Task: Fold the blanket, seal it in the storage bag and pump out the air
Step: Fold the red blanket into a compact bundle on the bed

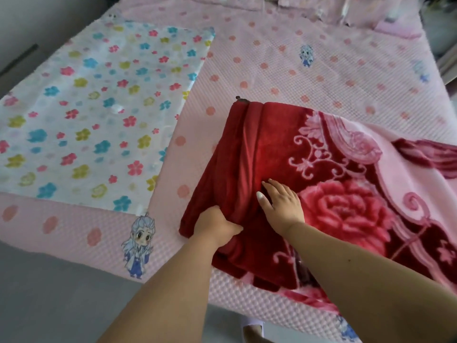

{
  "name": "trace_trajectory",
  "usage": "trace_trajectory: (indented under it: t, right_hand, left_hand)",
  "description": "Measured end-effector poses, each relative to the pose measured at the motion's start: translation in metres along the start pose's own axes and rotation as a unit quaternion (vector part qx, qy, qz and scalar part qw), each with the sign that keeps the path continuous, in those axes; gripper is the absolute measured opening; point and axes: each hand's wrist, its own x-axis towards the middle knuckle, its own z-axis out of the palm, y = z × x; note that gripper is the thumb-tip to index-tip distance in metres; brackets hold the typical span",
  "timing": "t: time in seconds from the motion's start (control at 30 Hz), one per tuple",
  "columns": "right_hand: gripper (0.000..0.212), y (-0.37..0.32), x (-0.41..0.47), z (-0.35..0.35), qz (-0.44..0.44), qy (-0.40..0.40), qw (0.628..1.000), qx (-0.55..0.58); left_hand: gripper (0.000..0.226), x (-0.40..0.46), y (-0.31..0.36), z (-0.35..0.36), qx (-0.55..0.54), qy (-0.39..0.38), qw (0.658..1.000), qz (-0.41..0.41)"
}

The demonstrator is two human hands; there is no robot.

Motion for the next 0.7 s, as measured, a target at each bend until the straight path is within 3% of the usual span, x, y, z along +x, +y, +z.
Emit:
trace_trajectory:
  t: [0.13,0.17,0.27,0.37,0.43,0.5,0.53,0.57,0.67,0.7]
  right_hand:
    - [0.067,-0.017,0.007,-0.016,0.011,0.141,0.989,0.044]
    - [0.068,-0.022,0.007,-0.018,0.006,0.144,0.989,0.024]
    - [0.061,-0.033,-0.006,0.003,0.000,0.010,0.999,-0.042]
    - [0.057,-0.041,-0.013,0.017,0.031,-0.013,0.998,-0.053]
    - [0.054,-0.056,-0.003,0.007,0.057,0.069,0.996,-0.022]
    - [0.052,-0.076,0.011,-0.001,0.057,0.155,0.986,-0.005]
    - [0.052,-0.087,0.018,-0.001,0.048,0.153,0.987,0.004]
    - [0.052,-0.098,0.022,0.004,0.037,0.114,0.993,0.017]
    - [0.054,-0.111,0.020,0.038,0.045,-0.061,0.997,0.017]
    - [0.054,-0.109,0.019,0.044,0.050,-0.086,0.995,0.011]
  left_hand:
    - [0.052,-0.010,-0.026,-0.039,-0.047,0.016,0.995,0.081]
    - [0.050,-0.016,-0.039,-0.044,-0.060,0.022,0.995,0.077]
    - [0.050,-0.025,-0.075,-0.041,-0.045,0.013,0.998,0.049]
    - [0.074,-0.015,-0.088,-0.039,-0.056,-0.060,0.997,0.015]
    - [0.097,-0.003,-0.089,-0.041,-0.058,-0.081,0.995,0.012]
    - [0.114,0.010,-0.088,-0.045,-0.048,-0.053,0.997,0.022]
    - [0.118,0.011,-0.085,-0.051,-0.055,-0.040,0.997,0.027]
    - [0.113,0.014,-0.082,-0.056,-0.088,-0.043,0.995,0.018]
    - [0.070,0.019,-0.078,-0.061,-0.239,-0.121,0.963,-0.015]
    - [0.071,0.022,-0.081,-0.061,-0.243,-0.130,0.961,-0.020]
